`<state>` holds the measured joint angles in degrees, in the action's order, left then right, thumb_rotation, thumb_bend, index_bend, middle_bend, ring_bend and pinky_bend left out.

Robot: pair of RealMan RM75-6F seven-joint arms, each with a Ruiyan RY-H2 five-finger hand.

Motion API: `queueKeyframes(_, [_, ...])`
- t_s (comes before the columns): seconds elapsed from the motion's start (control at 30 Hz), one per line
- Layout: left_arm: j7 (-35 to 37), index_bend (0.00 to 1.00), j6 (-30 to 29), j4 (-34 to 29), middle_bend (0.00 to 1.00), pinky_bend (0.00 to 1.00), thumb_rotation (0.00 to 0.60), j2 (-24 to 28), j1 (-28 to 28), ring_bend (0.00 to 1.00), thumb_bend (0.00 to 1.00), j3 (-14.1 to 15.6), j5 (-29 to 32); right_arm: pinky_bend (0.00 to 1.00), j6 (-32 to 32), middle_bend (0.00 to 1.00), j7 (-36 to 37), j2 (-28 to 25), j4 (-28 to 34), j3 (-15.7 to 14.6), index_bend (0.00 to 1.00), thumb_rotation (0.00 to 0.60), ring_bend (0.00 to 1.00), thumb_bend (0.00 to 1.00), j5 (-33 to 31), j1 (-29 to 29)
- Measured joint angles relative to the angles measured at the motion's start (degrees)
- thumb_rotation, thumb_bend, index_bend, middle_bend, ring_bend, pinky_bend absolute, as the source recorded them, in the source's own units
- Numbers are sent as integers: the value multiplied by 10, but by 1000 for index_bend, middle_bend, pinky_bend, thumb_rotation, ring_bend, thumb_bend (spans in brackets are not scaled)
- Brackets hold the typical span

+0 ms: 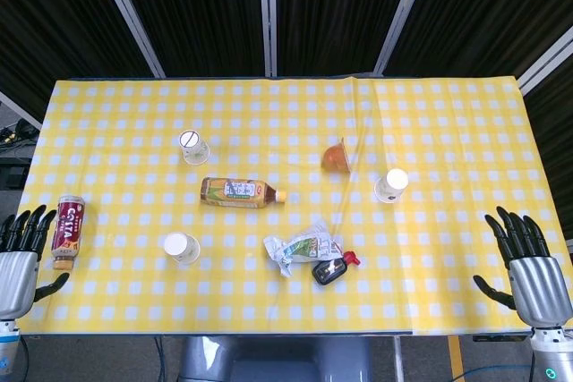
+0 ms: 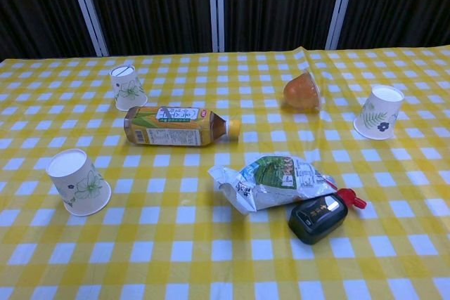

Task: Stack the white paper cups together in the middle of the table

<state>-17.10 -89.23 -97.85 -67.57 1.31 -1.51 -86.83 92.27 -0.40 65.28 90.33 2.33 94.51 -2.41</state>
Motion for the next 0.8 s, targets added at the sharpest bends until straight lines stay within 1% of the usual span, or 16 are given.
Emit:
queueKeyframes(0.17, [4,0,-1,-2,0,0,600,1,0,0,38,0,0,0,-1,0,-2,1,-1,0,23,600,0,53,0,0])
queueKeyframes(0.27, [5,0,-3,-3,0,0,600,2,-1,0,38,1,-2,0,-2,0,-1,0,0,-1,41,600,0,52,-1,0])
queueKeyframes(0.6, [17,0,-4,-5,0,0,600,8,-2,0,39,2,-8,1,-2,0,15,4,0,4,195,600,0,55,3,-8])
queueKeyframes(0.8, [30,0,-3,-3,0,0,600,13,0,0,38,-4,0,42,-27,0,17,5,11,18,270,600,0,80,-6,-29])
